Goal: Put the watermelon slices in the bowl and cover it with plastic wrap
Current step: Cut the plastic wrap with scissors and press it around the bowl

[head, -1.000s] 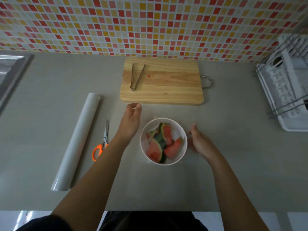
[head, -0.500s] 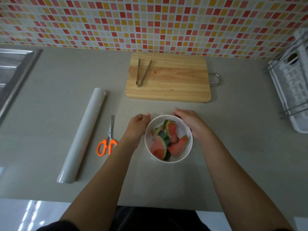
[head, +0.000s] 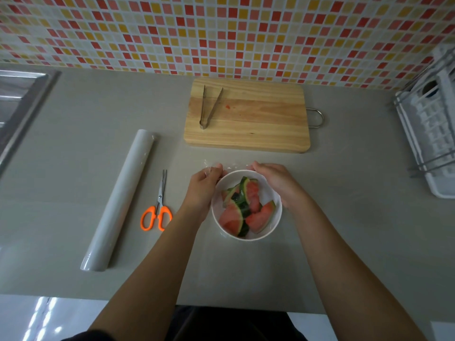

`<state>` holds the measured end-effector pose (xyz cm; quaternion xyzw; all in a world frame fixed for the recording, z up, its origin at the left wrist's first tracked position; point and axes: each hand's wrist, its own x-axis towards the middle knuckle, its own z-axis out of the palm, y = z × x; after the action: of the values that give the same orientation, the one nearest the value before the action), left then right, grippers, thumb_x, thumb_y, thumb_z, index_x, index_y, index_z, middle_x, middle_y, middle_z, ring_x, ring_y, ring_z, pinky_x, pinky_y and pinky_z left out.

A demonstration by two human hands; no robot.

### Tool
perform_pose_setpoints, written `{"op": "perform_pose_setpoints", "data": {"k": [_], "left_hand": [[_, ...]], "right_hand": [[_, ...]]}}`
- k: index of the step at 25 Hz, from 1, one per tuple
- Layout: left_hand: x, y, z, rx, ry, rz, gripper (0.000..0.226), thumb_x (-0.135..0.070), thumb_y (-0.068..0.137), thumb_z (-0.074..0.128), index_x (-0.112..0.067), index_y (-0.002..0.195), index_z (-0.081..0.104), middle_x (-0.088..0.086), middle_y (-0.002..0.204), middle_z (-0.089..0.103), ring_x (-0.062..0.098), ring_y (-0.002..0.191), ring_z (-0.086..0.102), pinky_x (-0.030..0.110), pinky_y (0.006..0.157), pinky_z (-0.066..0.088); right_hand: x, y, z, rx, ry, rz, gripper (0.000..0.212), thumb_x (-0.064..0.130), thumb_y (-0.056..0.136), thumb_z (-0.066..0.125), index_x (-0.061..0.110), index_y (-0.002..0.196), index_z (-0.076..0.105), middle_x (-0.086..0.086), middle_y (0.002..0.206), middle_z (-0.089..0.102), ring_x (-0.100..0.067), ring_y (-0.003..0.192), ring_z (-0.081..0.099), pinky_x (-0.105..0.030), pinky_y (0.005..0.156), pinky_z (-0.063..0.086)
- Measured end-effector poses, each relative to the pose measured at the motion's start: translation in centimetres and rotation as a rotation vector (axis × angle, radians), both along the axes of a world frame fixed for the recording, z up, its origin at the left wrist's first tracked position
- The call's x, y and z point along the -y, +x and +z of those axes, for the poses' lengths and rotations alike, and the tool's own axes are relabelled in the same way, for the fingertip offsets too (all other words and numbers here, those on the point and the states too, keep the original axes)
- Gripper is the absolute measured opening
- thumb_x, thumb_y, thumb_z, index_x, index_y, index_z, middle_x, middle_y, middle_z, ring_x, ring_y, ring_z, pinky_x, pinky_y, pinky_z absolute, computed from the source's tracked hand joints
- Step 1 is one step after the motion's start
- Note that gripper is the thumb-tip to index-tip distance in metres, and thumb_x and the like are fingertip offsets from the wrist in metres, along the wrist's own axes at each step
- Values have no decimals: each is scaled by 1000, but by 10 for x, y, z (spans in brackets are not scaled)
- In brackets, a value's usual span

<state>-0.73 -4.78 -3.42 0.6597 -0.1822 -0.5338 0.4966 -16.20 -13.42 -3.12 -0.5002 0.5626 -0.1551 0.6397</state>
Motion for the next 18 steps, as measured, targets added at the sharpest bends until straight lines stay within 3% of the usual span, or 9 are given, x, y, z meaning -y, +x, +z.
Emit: {"op": "perform_pose_setpoints", "data": {"k": [7, 11, 15, 18], "left_hand": [[4, -15, 4, 16, -64, 135, 40, -27, 99, 45, 9, 92, 64, 14, 80, 63, 24, 73, 61, 36, 69, 53], [7, -17, 3, -47, -58, 211, 33, -26, 99, 48, 1, 90, 65, 12, 80, 62, 23, 73, 60, 37, 70, 53], [10, -15, 1, -93, 24, 227, 30, -24, 97, 51, -1, 83, 66, 12, 75, 63, 21, 65, 62, 32, 62, 53], [11, -13, 2, -181, 66, 259, 19, -8, 91, 58, -7, 74, 64, 10, 71, 60, 17, 55, 61, 23, 50, 54]], "right_hand": [[-8, 3, -3, 137, -62, -162, 24, 31, 93, 50, 22, 88, 72, 6, 95, 70, 0, 85, 64, -15, 74, 47], [-7, 4, -8, 138, -46, -201, 22, 32, 93, 50, 23, 92, 71, 10, 94, 69, 5, 81, 64, -10, 66, 47], [-4, 6, -14, 98, 24, -264, 21, 30, 90, 55, 19, 95, 72, 3, 98, 71, -6, 87, 66, -21, 76, 50], [-3, 7, -15, -84, 46, -277, 16, 35, 83, 62, 23, 81, 72, 6, 81, 71, -1, 64, 64, -13, 51, 45]]}}
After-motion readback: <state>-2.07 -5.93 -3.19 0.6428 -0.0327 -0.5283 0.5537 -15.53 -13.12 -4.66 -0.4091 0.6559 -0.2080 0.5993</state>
